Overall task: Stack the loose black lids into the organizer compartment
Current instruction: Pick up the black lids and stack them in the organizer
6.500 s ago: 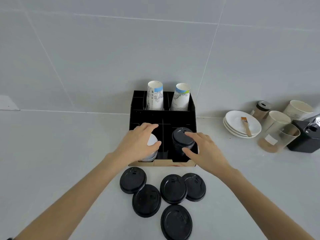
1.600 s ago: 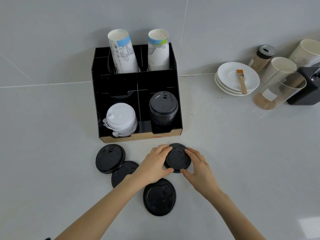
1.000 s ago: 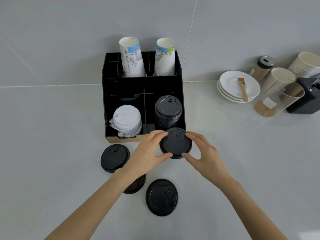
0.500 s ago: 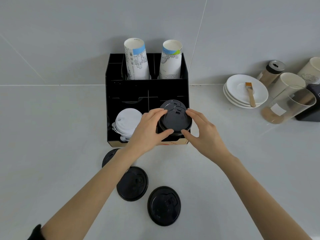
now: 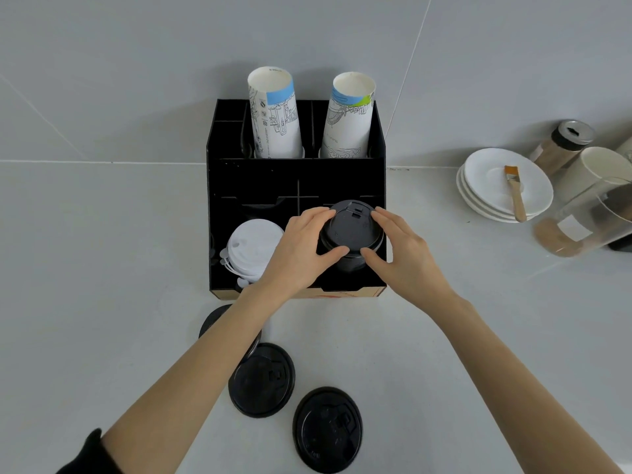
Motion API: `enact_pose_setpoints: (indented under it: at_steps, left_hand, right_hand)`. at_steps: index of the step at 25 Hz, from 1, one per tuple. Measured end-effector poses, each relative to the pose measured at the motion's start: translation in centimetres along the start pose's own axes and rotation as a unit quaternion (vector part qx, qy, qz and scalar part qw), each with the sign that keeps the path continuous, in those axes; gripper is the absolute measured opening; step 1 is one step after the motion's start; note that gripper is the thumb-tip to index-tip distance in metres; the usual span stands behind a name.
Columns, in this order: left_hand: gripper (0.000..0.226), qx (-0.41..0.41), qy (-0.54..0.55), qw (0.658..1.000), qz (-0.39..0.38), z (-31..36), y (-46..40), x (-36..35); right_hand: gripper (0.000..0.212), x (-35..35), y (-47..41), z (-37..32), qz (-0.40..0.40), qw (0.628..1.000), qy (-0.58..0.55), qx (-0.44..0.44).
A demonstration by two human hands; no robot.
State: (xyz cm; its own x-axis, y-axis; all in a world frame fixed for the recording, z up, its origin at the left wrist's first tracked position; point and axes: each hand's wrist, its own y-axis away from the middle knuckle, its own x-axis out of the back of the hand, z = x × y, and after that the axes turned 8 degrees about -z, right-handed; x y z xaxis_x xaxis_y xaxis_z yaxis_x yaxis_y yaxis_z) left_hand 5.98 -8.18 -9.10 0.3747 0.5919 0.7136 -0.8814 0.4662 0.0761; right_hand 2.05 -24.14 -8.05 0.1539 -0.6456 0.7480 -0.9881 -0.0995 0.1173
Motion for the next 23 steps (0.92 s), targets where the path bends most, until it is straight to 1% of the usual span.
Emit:
enact_pose_setpoints:
  at_steps: [8,14,19,23]
  left_hand:
    - [0.059,0.010,-0.013,1.000,-0.018,-0.1,-0.5,-0.3]
    - [0.059,0.003,-0.017,1.000,-0.017,0.1,0.1,0.1]
    - [0.057,-0.002,-0.008,1.000,-0.009,-0.6,2.1,0.9]
    - [0.055,0.027,0.019,0.999,0.003,-1.9,5.7,1.7]
  right_hand:
    - [0.057,-0.6,-0.4,0.0,-0.007,0.998,0.053,-0.014]
    - [0.056,-0.4,0.1,-0.5,0.013,0.999,0.035,-0.020]
    - [0.052,-0.4,1.6,-1.6,0.055,0.998,0.018,0.002]
    - [0.051,-1.8,3.3,-3.1,0.034,0.999,0.015,0.035]
